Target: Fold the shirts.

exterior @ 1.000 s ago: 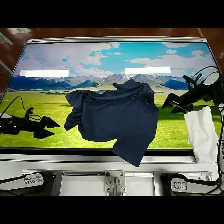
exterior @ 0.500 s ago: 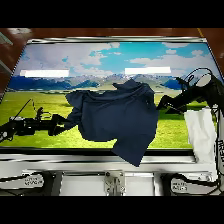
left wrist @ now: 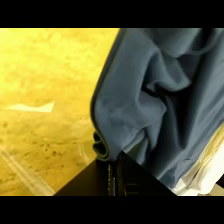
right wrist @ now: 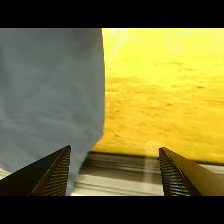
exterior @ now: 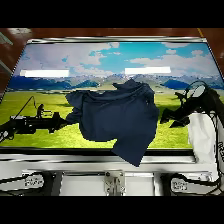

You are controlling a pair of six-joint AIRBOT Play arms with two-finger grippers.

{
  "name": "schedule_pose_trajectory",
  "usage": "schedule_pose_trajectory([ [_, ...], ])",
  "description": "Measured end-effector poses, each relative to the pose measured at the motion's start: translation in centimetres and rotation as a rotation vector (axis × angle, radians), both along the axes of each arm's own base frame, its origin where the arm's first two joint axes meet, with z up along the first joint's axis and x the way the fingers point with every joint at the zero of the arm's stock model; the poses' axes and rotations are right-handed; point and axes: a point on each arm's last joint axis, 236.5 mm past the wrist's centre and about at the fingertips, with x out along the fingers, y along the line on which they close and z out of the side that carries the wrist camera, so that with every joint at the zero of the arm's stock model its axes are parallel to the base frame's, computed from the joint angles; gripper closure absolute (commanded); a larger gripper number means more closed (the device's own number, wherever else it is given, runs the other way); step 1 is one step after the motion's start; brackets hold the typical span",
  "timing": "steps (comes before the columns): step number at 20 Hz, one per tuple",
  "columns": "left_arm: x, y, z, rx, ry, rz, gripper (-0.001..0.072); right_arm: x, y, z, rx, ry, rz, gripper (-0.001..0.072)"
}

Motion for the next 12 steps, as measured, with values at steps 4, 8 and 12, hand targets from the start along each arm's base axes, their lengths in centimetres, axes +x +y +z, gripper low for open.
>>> schedule_pose_trajectory([
  [4, 0.2, 0.8, 2.1, -0.005, -0.058, 0.001, 0.0670, -2.5, 2.1, -3.4, 0.091, 0.041, -0.084, 0.0044],
  [8, -0.1, 0.5, 3.0, -0.015, -0.074, -0.020, 0.0671, -4.6, 4.7, -5.1, 0.183, 0.086, -0.170, 0.0095],
  [12, -0.2, 0.2, 3.4, -0.022, -0.082, -0.030, 0.0671, -4.5, 6.8, -6.2, 0.213, 0.059, -0.183, 0.0661],
])
